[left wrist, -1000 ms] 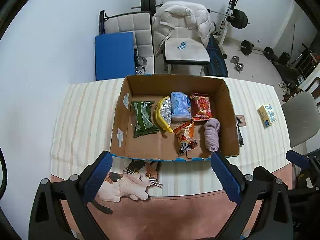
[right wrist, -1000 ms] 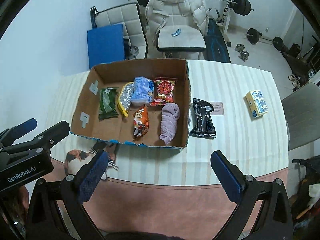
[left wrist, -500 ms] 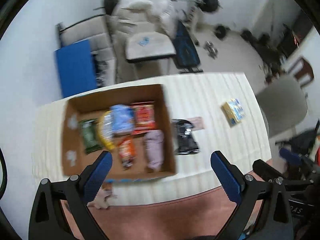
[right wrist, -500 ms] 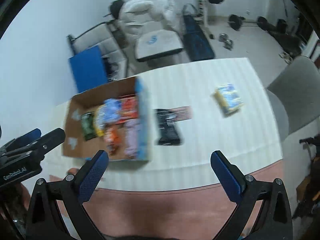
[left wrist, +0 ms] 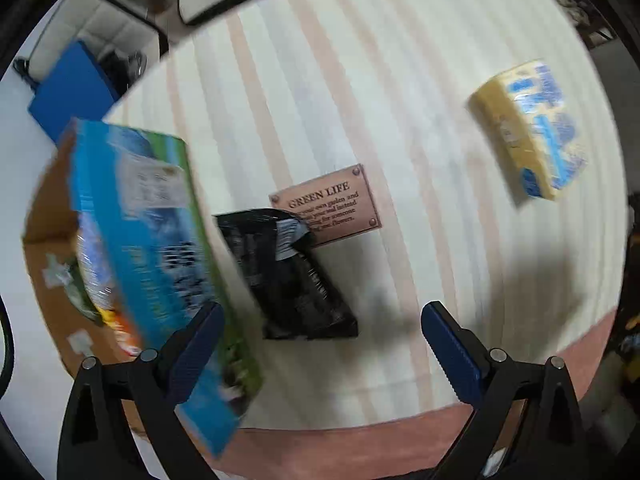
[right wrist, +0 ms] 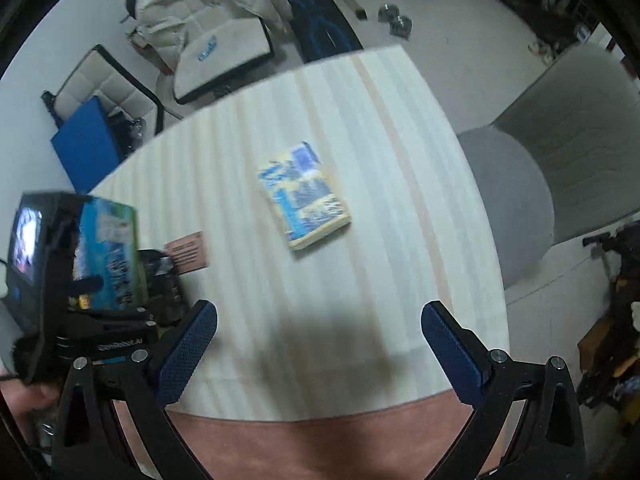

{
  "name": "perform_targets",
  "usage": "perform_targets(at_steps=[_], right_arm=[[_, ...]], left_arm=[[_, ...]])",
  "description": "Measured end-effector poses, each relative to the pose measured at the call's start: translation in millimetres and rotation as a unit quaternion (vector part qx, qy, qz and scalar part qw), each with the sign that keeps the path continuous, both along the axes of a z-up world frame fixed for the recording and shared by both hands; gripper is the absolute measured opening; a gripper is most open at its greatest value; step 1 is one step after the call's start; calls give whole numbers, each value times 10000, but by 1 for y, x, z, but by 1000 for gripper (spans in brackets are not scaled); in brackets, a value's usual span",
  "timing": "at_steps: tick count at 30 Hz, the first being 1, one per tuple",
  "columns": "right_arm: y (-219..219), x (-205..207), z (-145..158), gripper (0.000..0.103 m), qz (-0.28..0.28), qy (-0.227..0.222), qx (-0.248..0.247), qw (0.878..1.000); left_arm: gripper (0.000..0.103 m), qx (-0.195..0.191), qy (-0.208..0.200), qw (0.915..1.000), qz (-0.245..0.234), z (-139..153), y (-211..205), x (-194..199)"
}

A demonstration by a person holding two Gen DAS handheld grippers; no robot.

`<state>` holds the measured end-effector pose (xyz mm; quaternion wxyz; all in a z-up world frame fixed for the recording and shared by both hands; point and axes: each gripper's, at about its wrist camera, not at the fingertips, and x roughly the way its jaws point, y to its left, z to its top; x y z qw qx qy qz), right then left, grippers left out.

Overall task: Organize soft objects
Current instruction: 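Grasp the black pouch with the left tool while the right tool grasps the yellow-blue milk box, then carry the black pouch and milk box into the cardboard box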

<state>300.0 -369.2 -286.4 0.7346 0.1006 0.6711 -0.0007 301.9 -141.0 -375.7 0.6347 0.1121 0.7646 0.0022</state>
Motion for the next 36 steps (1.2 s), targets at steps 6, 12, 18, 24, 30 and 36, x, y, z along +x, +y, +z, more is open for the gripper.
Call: perform_targets(at_steps=[6,12,18,24,30,36], right_arm=[[-3,28,-37,103,287,254,6,9993],[18,61,-59,103,694,327,-9,9971],[43,90,-84,103,1023,497,-44,9935],[56,110,-120,101,1096,877,-118,9900],[48,113,-134,72,851,1048,-85,9908],[40,98,-125,69,671,889,-53,9938]], left_arm=[[101,147,273,9989,363,-42,4,-1],[101,242,446,9956,782,-68,19,-4],[98,126,239,9925,1195,-71,35,-6],[56,223,-88,9943,1039,-57,38,-9],[41,128,-247,9947,991,-50,42,-10],[36,50,-467,9961,745,-32,13,-10]])
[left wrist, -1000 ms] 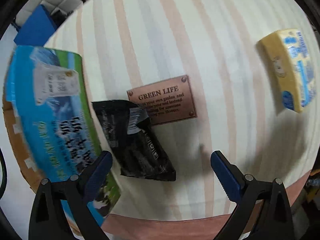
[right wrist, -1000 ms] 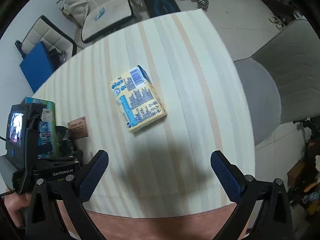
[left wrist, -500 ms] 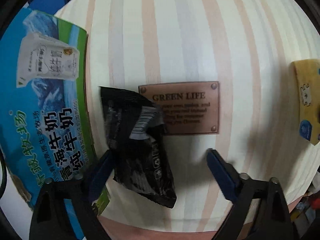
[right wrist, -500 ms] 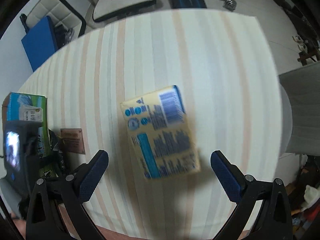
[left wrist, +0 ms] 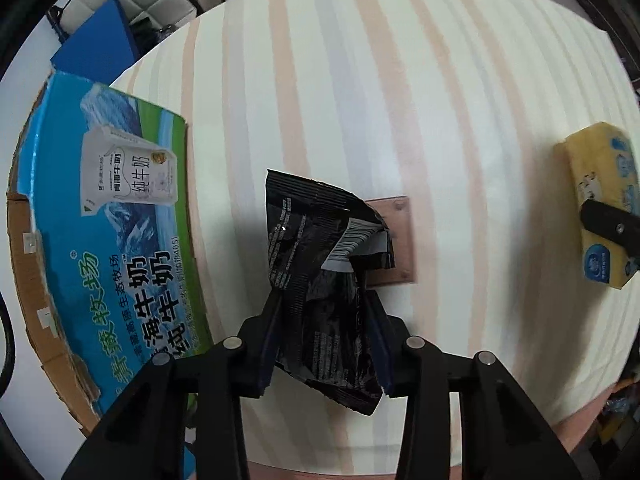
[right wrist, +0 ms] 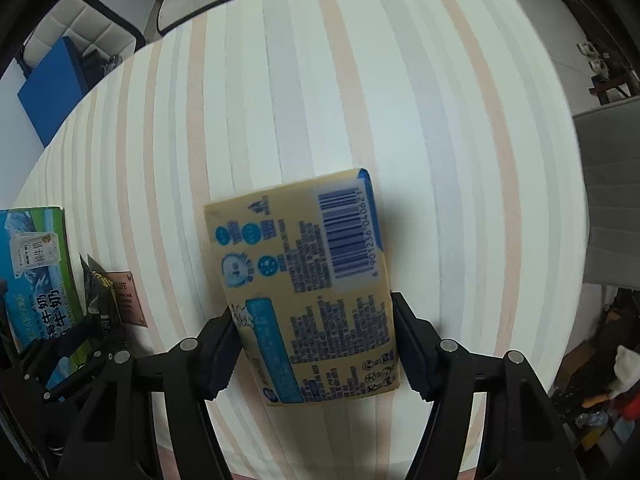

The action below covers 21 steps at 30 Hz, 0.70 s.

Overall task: Organize soft objects
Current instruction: 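Carry the black pouch and milk box into the cardboard box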

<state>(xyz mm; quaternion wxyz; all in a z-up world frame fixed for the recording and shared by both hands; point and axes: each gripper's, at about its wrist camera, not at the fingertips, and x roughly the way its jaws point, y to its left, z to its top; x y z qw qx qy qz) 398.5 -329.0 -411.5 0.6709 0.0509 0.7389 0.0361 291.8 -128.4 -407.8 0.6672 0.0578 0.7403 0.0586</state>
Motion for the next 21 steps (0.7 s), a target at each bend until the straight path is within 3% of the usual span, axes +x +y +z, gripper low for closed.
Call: perform_targets(at_steps=[3,10,15,21], right_arm=[[-3,-17,18,66,-112,-122,226,9996],[8,-47,94,65,-57,-687,648,9955],[37,-70,143,65,-50,-971,1028,9899],[110,-104,197,65,226,-1338,1388,9810]], left_arm=[[36,-171,-222,9996,-23,21,-6,-6],[36,-814,-925,9922,179,107,17,-23],[36,-1184,-1381,9829,293,173,57,-36],[36,-1350,-1547,9778,425,212,144,-46]])
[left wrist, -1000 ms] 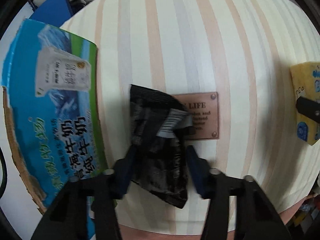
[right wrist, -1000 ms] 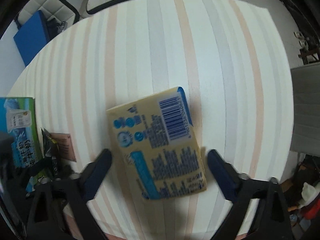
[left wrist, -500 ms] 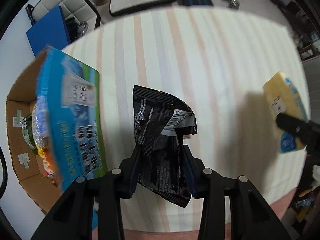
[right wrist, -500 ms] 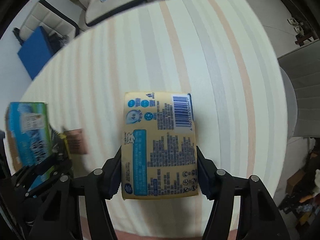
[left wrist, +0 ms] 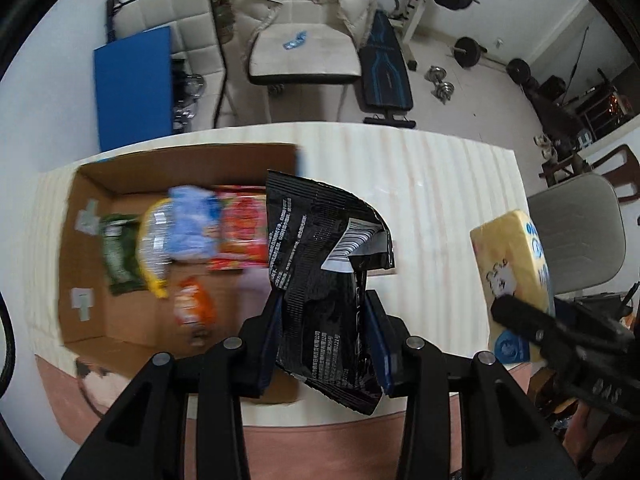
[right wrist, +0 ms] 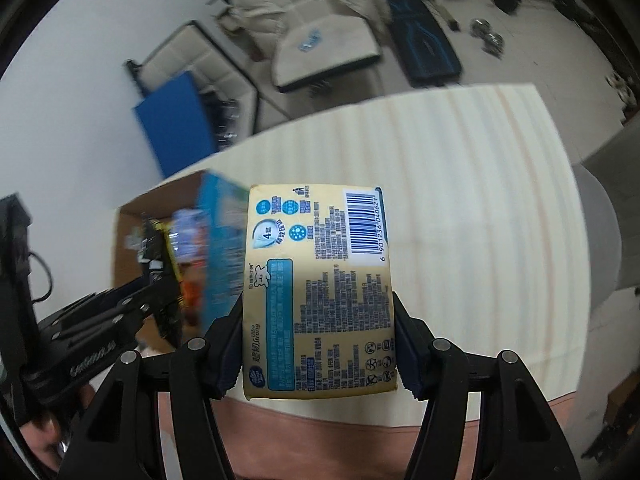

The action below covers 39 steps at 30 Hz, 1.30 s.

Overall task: Organize soft objects
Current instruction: 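Carry the black pouch and milk box into the cardboard box, then open both tools to release the items in the box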

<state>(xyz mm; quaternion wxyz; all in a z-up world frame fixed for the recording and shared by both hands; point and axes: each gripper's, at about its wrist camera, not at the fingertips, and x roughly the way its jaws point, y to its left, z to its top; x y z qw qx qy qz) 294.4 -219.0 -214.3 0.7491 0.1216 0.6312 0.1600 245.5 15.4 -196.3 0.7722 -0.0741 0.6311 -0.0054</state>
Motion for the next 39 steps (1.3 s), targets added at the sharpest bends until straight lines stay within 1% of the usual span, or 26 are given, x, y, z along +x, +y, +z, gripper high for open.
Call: perform_targets(at_steps=[1,3,5,8,9,11,14,17,19,22,28,30,32,33,34,35,36,39], right_arm=[[21,-8,7,65,98,-63,50,9999],[56,-20,12,65,238,-104,91,9996],[97,-32,12,65,388,-63,190,9990],[152,-46,6,65,583,88,309,9978],[169,-49,1,65,629,156,348,9973],[205,-53,-10,65,702,330,452,9960],[248,-57,-31,65,763,529,469,9946],[283,-56,-55,65,727,788,480,9931],[300,-52,-72,65,659,976,481,9919],[315,-49,-95,65,553,1185,462,9903],[336,-41,-129,65,429,1282,192,9906],[350,-40,-146,65,603,1328,-95,9893],[355,-39,-164,67,684,1597,-203,9846],[357,-41,-167,68,714,1588,-290,9843],[358,-42,-166,71,750,1509,-341,9851],[361,-42,-166,77,764,1461,-361,9856],[363,-43,-166,79,771,1438,-397,9858],[363,-44,-162,80,746,1381,-484,9864]], left_arm=[[36,61,-36,10000,40,6,14,-2],[36,163,-61,9998,117,10,48,-10],[36,159,-23,9997,199,11,74,-15],[36,172,159,9993,286,3,120,-20],[36,215,265,9990,295,-3,140,-22],[36,315,447,9981,281,-15,162,-20],[36,406,863,9950,300,-43,191,-14],[36,272,1283,9906,381,-74,217,-6],[36,181,1512,9875,405,-95,228,-1],[36,37,1770,9834,399,-117,236,3],[37,-83,2046,9779,423,-147,248,6],[40,153,2118,9765,374,-156,248,8],[40,168,2359,9712,289,-166,246,6],[40,113,2426,9696,296,-169,246,4],[40,90,2434,9693,323,-169,246,2],[43,78,2413,9699,331,-168,247,1],[47,69,2383,9707,295,-167,246,0],[50,54,2317,9723,291,-158,244,0]])
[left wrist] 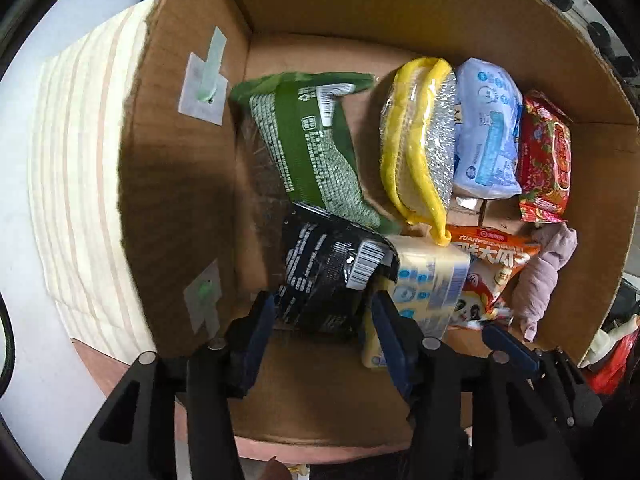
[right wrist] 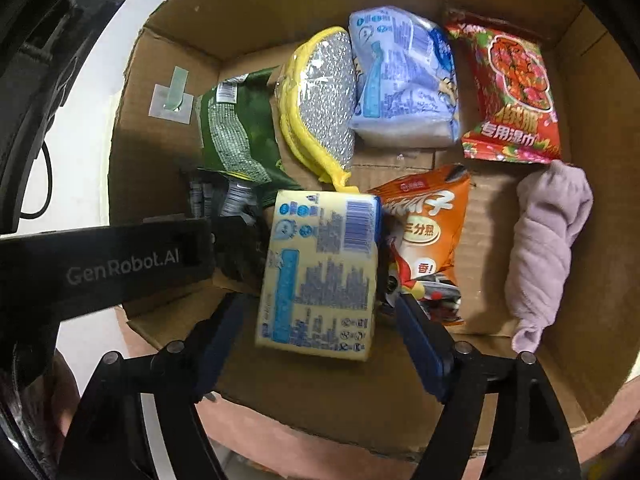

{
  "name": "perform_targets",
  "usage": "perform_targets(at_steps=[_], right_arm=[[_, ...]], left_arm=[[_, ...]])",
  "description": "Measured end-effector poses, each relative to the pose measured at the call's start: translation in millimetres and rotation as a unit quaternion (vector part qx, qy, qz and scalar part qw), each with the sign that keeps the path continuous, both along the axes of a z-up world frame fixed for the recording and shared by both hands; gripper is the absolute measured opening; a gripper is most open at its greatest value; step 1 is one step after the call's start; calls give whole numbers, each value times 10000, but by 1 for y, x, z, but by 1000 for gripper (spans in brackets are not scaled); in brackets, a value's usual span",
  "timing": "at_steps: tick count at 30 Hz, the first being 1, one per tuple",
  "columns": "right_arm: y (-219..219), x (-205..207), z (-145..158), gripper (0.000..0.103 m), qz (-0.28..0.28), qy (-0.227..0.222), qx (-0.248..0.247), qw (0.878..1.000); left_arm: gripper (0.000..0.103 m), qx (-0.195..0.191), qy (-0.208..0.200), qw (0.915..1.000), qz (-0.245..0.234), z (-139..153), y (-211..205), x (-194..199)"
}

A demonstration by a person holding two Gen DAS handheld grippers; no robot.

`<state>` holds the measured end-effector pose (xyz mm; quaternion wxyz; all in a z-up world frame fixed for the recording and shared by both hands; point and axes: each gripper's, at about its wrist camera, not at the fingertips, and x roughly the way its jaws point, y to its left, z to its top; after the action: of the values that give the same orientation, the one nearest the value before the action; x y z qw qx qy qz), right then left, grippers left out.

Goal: Organize soft objects

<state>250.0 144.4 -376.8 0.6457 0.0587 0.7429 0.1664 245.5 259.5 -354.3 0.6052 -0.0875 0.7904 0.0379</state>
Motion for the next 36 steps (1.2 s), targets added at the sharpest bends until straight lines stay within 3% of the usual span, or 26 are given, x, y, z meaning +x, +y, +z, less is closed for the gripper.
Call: perform_targets(at_steps=[3,6,9,11,16,19,27,36], right_arm=[[0,0,5,81,17,-104,-122,9999],[-8,-6,14,81,0,-172,-183,9997],[-22,-9,26,83,-52,-314,-314,9990],[-33,-9,34,90,-37,-447,-437,9980],[-65,-13,53,95,-9,-751,-758,9943],[-79,-19,60,103,-38,-910,-942,9914],[-104,-31,87,103,-131,-1204,-1284,9843],[-115,-36,109,103,-251,-1426,-1268,9813]], left_arm=[[55,24,-150,9999,57,9,3,-4],[83,21,-325,9994,136,20,8,-10],[90,-2,-476,9987,184,31,6,-20],[94,-36,-595,9980,225,38,7,-30],[95,404,-1019,9938,155,55,-8,-48],[100,460,-1243,9909,233,67,-13,-59],[101,748,-1886,9790,182,108,-24,-73],[101,798,-2157,9730,219,132,-30,-85]])
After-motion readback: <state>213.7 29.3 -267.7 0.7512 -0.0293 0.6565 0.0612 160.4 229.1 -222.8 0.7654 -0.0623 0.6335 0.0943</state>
